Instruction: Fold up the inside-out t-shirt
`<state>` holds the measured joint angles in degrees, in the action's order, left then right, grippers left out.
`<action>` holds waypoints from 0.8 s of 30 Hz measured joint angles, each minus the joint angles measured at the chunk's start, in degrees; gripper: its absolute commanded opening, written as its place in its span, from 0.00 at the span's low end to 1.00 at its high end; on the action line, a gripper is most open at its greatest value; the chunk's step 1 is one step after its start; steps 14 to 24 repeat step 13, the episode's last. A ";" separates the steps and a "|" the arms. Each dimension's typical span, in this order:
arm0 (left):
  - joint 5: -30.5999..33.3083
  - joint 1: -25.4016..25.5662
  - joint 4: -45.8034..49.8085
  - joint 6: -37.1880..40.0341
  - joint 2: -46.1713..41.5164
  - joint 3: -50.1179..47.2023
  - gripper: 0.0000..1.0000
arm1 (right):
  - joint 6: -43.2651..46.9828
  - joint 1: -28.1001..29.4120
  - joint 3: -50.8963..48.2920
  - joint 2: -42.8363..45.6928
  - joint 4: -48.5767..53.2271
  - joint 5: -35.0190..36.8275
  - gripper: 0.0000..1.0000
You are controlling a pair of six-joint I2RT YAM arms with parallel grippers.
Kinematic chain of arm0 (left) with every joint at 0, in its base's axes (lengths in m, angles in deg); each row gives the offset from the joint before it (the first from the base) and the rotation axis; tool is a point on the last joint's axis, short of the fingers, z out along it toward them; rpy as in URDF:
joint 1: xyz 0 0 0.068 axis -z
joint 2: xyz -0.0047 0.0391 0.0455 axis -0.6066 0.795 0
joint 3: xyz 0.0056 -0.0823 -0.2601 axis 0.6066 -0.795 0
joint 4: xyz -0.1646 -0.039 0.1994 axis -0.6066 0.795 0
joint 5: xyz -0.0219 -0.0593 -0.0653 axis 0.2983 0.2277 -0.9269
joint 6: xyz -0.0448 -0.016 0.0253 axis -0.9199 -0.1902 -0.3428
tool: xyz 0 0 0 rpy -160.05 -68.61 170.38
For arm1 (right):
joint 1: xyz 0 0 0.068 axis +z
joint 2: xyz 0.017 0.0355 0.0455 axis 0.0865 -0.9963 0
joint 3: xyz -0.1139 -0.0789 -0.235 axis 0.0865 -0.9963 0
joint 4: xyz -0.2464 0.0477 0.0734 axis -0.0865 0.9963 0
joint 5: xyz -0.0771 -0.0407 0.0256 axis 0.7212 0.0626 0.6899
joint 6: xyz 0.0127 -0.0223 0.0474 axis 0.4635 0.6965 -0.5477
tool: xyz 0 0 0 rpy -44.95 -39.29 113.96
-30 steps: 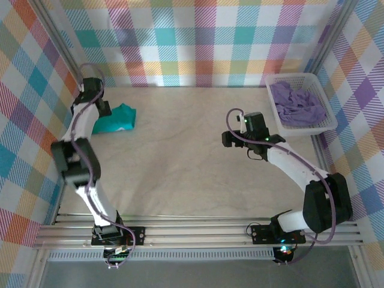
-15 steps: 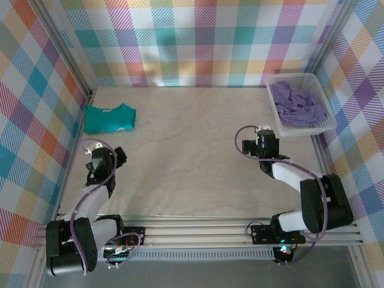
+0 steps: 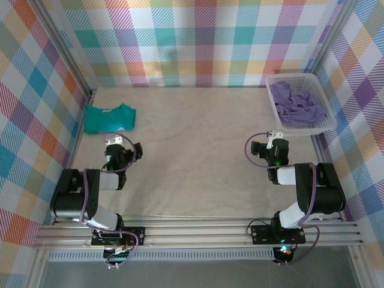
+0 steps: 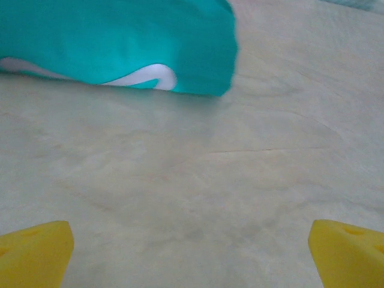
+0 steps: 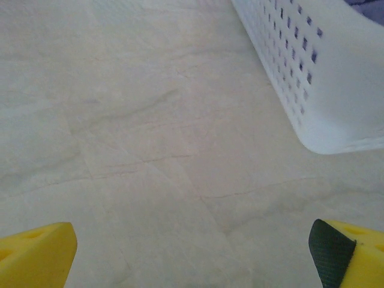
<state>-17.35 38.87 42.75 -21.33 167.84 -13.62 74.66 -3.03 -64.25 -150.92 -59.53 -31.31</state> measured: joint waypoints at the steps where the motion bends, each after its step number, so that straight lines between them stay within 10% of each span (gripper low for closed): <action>1: -0.02 0.79 0.66 0.98 1.36 1.01 1.00 | -0.04 0.00 0.00 0.00 -0.87 -0.39 1.00; 24: 0.07 2.16 -0.11 4.22 2.08 2.56 1.00 | -0.24 0.00 0.00 0.00 -3.32 -1.70 1.00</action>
